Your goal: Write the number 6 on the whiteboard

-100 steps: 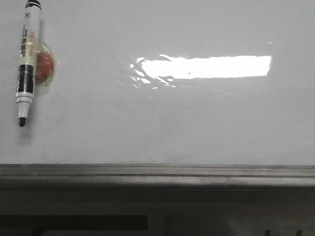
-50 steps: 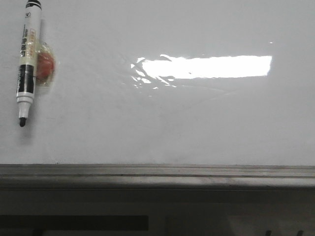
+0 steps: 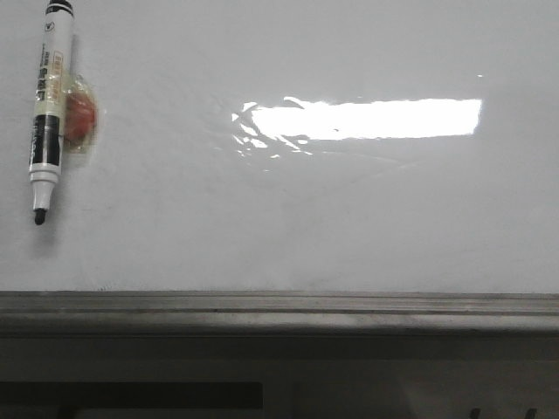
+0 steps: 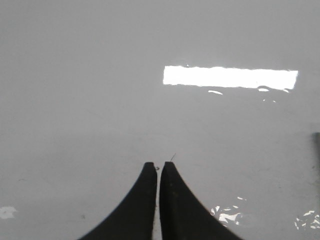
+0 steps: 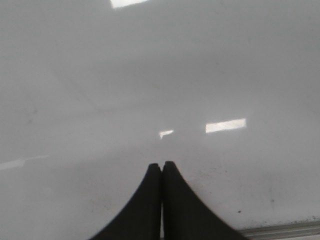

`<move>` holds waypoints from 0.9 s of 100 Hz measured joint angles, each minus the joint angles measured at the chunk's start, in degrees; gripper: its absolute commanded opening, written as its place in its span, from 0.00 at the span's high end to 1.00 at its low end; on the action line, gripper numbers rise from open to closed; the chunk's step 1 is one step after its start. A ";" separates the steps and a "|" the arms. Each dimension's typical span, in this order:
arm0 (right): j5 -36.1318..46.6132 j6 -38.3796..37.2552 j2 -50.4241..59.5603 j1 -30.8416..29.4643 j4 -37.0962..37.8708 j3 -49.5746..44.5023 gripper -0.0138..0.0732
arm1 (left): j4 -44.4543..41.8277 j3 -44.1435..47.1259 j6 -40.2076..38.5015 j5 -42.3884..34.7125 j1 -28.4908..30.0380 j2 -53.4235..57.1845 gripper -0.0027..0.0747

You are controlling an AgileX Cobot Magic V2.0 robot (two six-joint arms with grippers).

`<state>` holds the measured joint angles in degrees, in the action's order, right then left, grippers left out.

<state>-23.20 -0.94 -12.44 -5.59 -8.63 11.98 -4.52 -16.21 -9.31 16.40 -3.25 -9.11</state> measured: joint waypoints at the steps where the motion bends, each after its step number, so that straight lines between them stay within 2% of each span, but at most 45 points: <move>1: 0.00 0.00 -0.34 0.00 0.00 0.14 0.91 | 0.00 -0.09 0.00 0.00 0.00 -0.39 0.86; 11: -0.25 0.00 -2.05 0.00 0.00 0.23 0.91 | -0.10 -0.14 0.00 -0.15 0.00 -2.78 0.58; 16: -0.39 0.00 -2.54 0.00 0.00 0.23 0.91 | -0.10 -0.14 0.00 -0.85 0.00 -3.59 0.48; 21: -0.39 0.00 -2.88 0.00 0.00 0.23 0.91 | 0.27 -0.14 0.00 -2.23 0.00 -4.23 0.43; 36: -0.39 0.00 -2.97 0.00 0.00 0.23 0.91 | 0.83 -0.14 0.00 -8.56 0.00 -6.39 0.42; 54: -0.39 0.00 -2.97 0.00 0.00 0.23 0.91 | 0.83 -0.14 0.00 -11.05 -1.91 -9.69 0.42; 68: -0.39 0.00 -2.97 0.00 0.00 0.23 0.91 | 0.83 -0.14 0.00 -12.43 -7.82 -12.49 0.42; 90: -0.39 0.00 -2.97 0.00 0.00 0.23 0.91 | 0.83 -0.14 0.00 -14.01 -20.83 -18.06 0.41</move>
<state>-23.59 -0.94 -15.41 -5.59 -8.63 12.21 -3.69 -16.35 -9.31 2.39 -24.08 -27.16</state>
